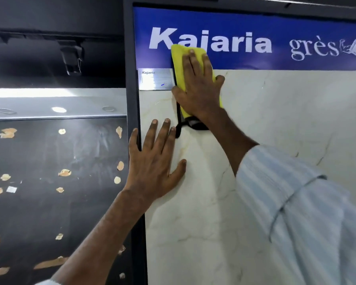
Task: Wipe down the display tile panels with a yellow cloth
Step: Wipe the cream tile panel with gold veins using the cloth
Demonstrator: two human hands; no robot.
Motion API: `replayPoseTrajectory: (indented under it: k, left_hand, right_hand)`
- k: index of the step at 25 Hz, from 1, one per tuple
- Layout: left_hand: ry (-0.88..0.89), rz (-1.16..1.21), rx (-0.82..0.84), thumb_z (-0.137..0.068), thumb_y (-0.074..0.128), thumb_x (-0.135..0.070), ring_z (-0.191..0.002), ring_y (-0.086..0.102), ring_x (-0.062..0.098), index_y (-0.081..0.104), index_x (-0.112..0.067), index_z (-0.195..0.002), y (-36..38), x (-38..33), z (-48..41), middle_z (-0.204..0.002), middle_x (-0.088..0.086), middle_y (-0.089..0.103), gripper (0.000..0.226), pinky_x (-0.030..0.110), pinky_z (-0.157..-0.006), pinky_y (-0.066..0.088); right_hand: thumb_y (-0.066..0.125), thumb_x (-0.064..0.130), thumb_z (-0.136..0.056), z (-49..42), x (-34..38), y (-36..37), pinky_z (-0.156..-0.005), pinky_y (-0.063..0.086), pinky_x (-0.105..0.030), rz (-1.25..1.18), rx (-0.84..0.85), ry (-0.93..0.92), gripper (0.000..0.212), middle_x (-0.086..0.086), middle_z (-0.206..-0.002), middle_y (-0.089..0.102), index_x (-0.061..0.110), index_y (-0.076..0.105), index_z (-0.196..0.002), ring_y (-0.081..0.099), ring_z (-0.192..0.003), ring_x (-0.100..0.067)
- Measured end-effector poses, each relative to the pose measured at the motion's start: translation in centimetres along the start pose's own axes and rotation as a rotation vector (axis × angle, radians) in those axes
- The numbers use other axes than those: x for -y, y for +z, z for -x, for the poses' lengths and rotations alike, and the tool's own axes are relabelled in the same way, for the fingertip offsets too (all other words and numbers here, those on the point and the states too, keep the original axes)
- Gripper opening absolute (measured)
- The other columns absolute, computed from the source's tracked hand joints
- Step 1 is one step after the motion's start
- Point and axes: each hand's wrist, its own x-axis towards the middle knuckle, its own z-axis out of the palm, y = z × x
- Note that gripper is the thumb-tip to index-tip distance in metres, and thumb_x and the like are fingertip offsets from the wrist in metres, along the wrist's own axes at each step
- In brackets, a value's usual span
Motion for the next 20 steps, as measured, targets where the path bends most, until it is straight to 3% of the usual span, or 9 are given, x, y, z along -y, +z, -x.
replayPoseTrajectory:
  k: [2, 7, 10, 13, 15, 18, 20]
  left_hand:
    - [-0.004, 0.000, -0.001, -0.099, 0.034, -0.059, -0.158, 0.024, 0.033, 0.038, -0.010, -0.160, -0.1, 0.0, -0.1, -0.171, 0.010, 0.027, 0.079, 0.066, -0.121, 0.014]
    - [0.001, 0.043, -0.022, -0.097, 0.038, -0.059, -0.157, 0.026, 0.033, 0.041, -0.009, -0.158, -0.3, -1.1, 0.2, -0.171, 0.011, 0.027, 0.079, 0.064, -0.123, 0.018]
    - [0.067, 0.068, 0.019, -0.097, 0.040, -0.061, -0.158, 0.024, 0.034, 0.040, -0.008, -0.158, -0.2, -3.6, 0.7, -0.172, 0.009, 0.024, 0.081, 0.064, -0.122, 0.018]
    - [0.064, 0.070, 0.055, -0.096, 0.041, -0.062, -0.159, 0.020, 0.035, 0.036, -0.008, -0.160, 0.2, -4.3, 0.9, -0.173, 0.008, 0.022, 0.084, 0.065, -0.123, 0.017]
    - [0.062, 0.058, 0.053, -0.097, 0.039, -0.063, -0.159, 0.019, 0.035, 0.035, -0.008, -0.161, 0.3, -4.1, 0.9, -0.173, 0.008, 0.021, 0.084, 0.065, -0.123, 0.017]
    - [0.064, 0.045, 0.044, -0.098, 0.039, -0.062, -0.160, 0.017, 0.035, 0.034, -0.007, -0.161, 0.5, -4.2, 1.2, -0.172, 0.009, 0.022, 0.084, 0.066, -0.123, 0.016]
    - [0.068, 0.038, 0.045, -0.098, 0.039, -0.061, -0.159, 0.017, 0.036, 0.034, -0.006, -0.161, 0.6, -4.4, 1.2, -0.172, 0.010, 0.022, 0.084, 0.066, -0.123, 0.016]
  right_hand:
    - [0.038, 0.053, -0.098, 1.2, -0.5, 0.2, -0.104, 0.038, -0.062, 0.004, -0.053, -0.031, 0.079, -0.004, -0.174, 0.016, 0.015, 0.022, -0.165, 0.013, -0.160, -0.032]
    - [0.037, 0.054, -0.098, 13.8, -3.3, 1.7, -0.096, 0.041, -0.059, 0.040, -0.155, -0.044, 0.077, -0.009, -0.171, 0.025, 0.013, 0.032, -0.162, 0.024, -0.157, -0.034]
    - [0.032, 0.055, -0.095, 8.3, -4.1, 0.8, -0.097, 0.039, -0.063, 0.025, -0.132, -0.017, 0.079, -0.009, -0.169, 0.030, 0.012, 0.034, -0.161, 0.028, -0.156, -0.035]
    - [0.026, 0.057, -0.099, -0.3, -5.8, -0.4, -0.107, 0.036, -0.067, 0.012, -0.014, 0.024, 0.079, -0.004, -0.174, 0.016, 0.016, 0.020, -0.166, 0.014, -0.160, -0.032]
    - [0.029, 0.057, -0.101, -1.3, -7.0, 0.1, -0.108, 0.035, -0.065, -0.009, -0.030, 0.025, 0.077, -0.004, -0.174, 0.013, 0.017, 0.018, -0.166, 0.011, -0.160, -0.031]
    - [0.034, 0.055, -0.100, 6.5, -7.0, 0.8, -0.095, 0.043, -0.058, 0.046, -0.176, 0.011, 0.075, -0.008, -0.171, 0.026, 0.014, 0.032, -0.163, 0.025, -0.157, -0.034]
    - [0.040, 0.053, -0.101, 15.3, -7.4, 1.5, -0.094, 0.041, -0.055, 0.044, -0.161, -0.006, 0.074, -0.009, -0.172, 0.024, 0.014, 0.032, -0.163, 0.024, -0.158, -0.034]
